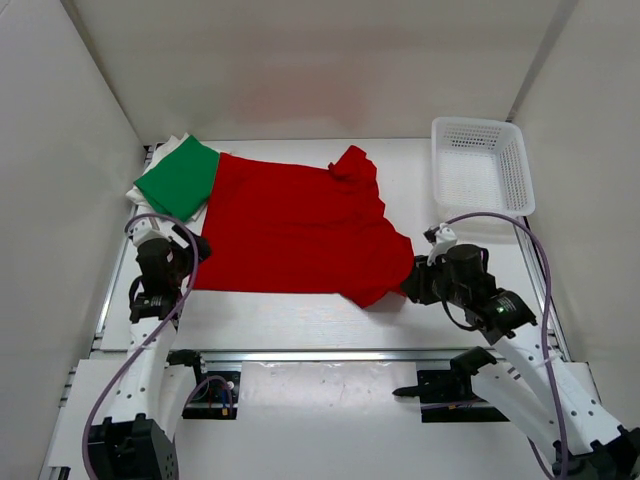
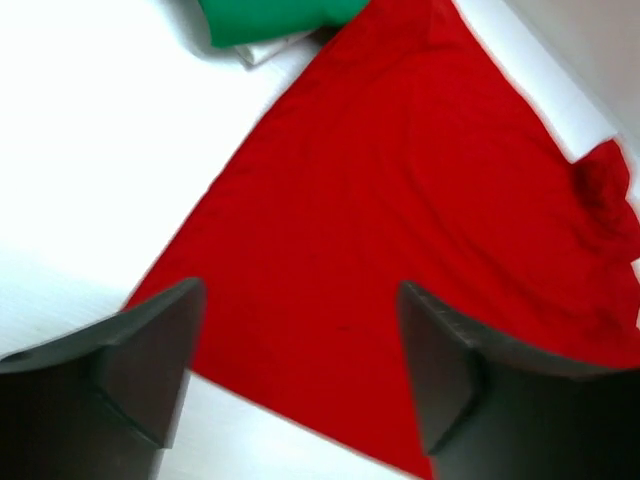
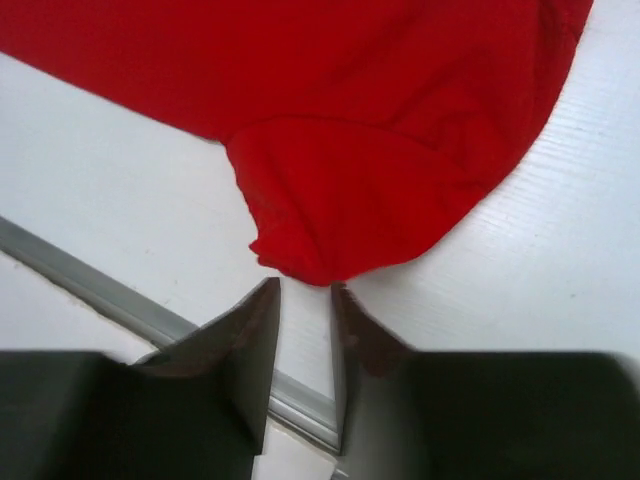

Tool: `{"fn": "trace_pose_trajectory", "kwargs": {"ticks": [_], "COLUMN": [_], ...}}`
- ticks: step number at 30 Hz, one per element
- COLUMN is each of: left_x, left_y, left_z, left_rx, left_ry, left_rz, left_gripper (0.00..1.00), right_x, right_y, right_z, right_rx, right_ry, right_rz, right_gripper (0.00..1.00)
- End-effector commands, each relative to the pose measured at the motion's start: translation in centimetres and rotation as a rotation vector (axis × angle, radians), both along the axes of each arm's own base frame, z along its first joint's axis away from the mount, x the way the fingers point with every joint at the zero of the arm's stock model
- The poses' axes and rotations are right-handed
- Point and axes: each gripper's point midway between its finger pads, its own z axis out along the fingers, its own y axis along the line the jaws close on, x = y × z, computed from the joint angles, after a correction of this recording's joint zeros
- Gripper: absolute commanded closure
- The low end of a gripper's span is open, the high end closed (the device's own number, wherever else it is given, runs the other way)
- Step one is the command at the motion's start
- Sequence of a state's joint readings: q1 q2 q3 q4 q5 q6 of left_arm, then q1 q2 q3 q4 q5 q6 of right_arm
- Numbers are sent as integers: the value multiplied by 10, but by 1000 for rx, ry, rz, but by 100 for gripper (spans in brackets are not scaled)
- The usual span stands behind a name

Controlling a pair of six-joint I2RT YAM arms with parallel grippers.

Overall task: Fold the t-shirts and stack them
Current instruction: Flatten out the tshirt

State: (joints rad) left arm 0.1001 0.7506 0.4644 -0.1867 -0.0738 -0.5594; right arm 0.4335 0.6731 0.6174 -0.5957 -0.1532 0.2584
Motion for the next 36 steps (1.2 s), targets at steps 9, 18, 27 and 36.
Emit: {"fn": "trace_pose_trajectory", "kwargs": {"ticks": [9,18,27,36], "left_x": [3,27,83,73], "left_y": [-26,-96,-164,-200], "left_z": [-21,4,7,-28], "left_rx": [-38,22,-65,141], "left_ry": [125,160,66,227], "left_rz": [-154,-368,-611,-674], "left_gripper": [24,63,42,30], "right_x": [10,34,88,130], "right_y": [-14,17,-7,-20], "right_z": [24,-1,10,16], "right_rx": [125,137,255,45], "right_ry": [-38,11,-47,-21], "right_rz": [-102,-122,-266,-429], "right_gripper": [52,99,49,1]}}
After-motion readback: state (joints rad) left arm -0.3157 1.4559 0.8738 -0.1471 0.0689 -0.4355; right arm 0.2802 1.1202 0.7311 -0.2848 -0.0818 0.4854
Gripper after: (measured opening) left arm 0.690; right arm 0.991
